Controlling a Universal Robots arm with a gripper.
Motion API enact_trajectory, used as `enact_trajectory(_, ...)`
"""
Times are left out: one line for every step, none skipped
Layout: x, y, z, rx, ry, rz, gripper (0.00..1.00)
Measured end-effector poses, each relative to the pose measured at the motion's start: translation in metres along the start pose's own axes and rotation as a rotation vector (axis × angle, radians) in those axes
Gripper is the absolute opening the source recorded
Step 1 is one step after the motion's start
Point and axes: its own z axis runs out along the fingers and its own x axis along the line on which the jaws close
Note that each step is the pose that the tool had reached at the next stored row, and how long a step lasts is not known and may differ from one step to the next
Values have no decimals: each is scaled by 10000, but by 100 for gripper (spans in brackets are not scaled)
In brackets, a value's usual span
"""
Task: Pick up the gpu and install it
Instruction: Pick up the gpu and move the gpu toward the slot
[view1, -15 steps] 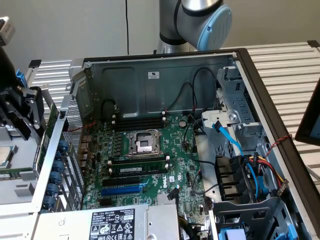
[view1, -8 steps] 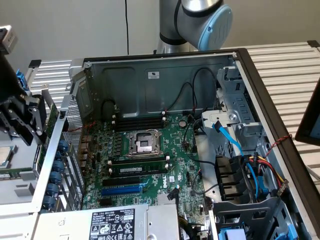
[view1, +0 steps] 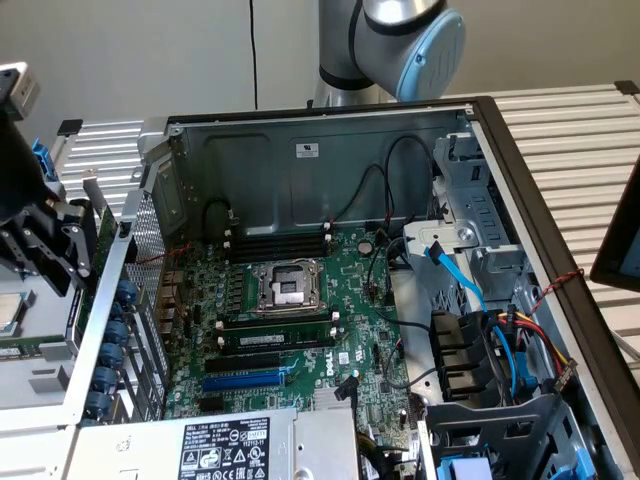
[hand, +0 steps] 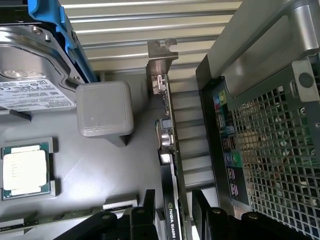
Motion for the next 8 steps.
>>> enact_trajectory(-2,-2,19,0,1,0,44)
enact_trajectory(-4,0,38,0,2,1,44)
enact_trajectory(-5,2,58,0,4,0,51)
enact_trajectory(-2,9,75,1,5,2,51)
enact_trajectory(2,25,93,1,5,2,51)
enact_trajectory(6,37,108,0,4,1,51)
enact_trajectory(11,52,124,0,4,1,51)
enact_trajectory(16,65,140,0,5,1,51)
